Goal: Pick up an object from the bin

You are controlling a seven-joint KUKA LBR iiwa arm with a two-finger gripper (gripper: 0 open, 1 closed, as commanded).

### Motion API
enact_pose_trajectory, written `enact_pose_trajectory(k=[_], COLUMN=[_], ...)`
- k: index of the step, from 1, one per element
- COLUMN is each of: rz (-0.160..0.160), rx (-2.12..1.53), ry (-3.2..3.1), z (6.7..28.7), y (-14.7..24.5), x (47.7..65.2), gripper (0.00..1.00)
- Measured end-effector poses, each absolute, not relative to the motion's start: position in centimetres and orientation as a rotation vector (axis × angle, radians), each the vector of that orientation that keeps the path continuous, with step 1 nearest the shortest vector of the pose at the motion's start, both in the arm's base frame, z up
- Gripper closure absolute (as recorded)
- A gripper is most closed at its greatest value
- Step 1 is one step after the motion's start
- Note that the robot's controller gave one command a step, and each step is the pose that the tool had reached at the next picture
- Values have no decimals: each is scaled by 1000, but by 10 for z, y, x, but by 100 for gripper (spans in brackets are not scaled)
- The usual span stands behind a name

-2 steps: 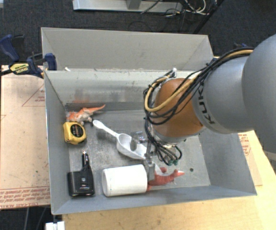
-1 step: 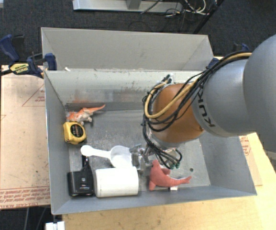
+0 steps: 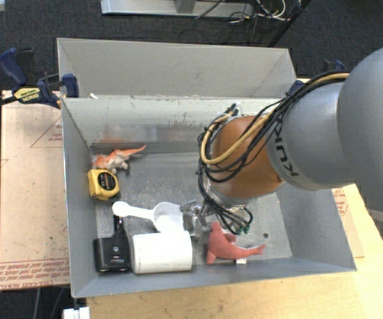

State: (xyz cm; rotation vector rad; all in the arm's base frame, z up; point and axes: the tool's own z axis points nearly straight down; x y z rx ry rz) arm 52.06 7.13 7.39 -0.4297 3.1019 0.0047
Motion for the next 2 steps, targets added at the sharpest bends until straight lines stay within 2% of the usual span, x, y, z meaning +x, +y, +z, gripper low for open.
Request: enact_pose_trajectory(k=[1, 2], rz=[9, 5], rx=[-557, -561], ry=[3085, 3087], z=[94, 149], y=[46, 23], x=[524, 525], gripper=[100, 100])
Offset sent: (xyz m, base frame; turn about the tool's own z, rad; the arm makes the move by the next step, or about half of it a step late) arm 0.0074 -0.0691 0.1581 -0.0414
